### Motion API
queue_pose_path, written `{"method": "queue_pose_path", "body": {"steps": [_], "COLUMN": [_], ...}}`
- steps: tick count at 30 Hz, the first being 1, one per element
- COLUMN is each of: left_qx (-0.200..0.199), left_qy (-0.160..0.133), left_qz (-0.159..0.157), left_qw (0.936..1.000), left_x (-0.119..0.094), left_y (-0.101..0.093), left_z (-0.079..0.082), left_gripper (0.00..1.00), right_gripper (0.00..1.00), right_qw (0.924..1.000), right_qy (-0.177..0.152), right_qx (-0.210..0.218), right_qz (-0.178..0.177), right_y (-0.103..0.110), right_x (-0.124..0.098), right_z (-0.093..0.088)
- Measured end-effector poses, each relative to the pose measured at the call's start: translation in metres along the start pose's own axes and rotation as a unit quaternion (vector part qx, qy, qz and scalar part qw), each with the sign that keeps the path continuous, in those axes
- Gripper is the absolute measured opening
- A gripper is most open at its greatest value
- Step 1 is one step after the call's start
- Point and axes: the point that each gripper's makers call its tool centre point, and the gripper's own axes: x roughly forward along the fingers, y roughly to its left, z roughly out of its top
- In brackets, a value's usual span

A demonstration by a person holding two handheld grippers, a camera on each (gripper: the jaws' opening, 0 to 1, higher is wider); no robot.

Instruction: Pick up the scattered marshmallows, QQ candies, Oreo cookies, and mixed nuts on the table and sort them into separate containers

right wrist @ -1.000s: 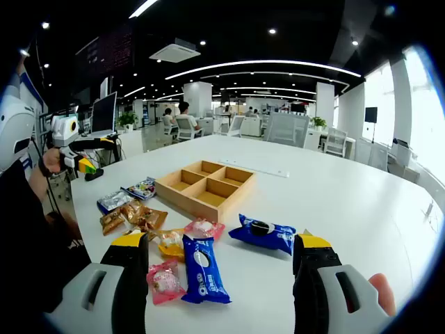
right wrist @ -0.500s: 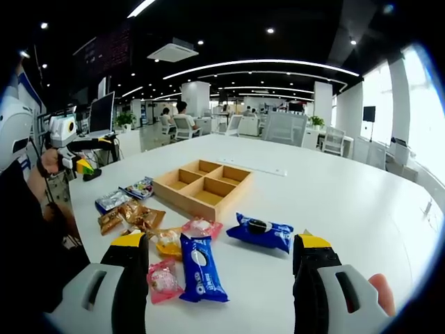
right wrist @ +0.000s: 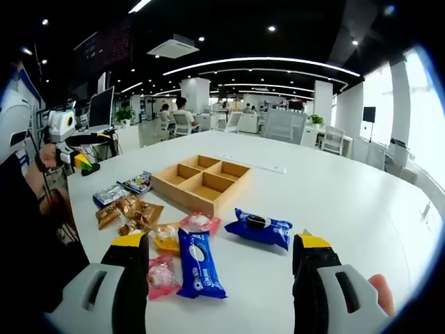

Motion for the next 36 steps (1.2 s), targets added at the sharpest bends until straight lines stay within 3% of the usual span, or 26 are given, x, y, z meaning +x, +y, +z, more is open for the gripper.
{"method": "queue_pose_path", "body": {"steps": [7, 19, 28, 32, 36], "left_qx": [-0.001, -0.003, 0.076, 0.075, 0.062], "left_qy": [0.003, 0.018, 0.095, 0.104, 0.096], "left_qz": [-0.008, -0.016, -0.017, -0.019, -0.016], "left_qw": [1.0, 0.9997, 0.9925, 0.9915, 0.9933], "left_x": [0.002, 0.006, 0.01, 0.012, 0.019], "left_y": [-0.005, -0.018, -0.027, -0.03, -0.027], "left_z": [-0.004, -0.017, -0.05, -0.059, -0.057], "left_gripper": [0.97, 0.97, 0.97, 0.97, 0.97], "right_gripper": [0.8, 0.8, 0.8, 0.8, 0.8], "right_qw": [0.9997, 0.9998, 0.9998, 0.9997, 0.9997], "right_qy": [-0.01, -0.011, -0.012, -0.011, -0.006], "right_qx": [0.016, 0.014, 0.015, 0.016, 0.018], "right_qz": [0.016, 0.012, 0.009, 0.012, 0.014], "right_y": [0.005, 0.003, 0.001, 0.003, 0.004], "right_x": [-0.001, -0.002, -0.005, -0.003, 0.0], "right_z": [0.003, 0.001, 0.0, -0.002, -0.005]}}
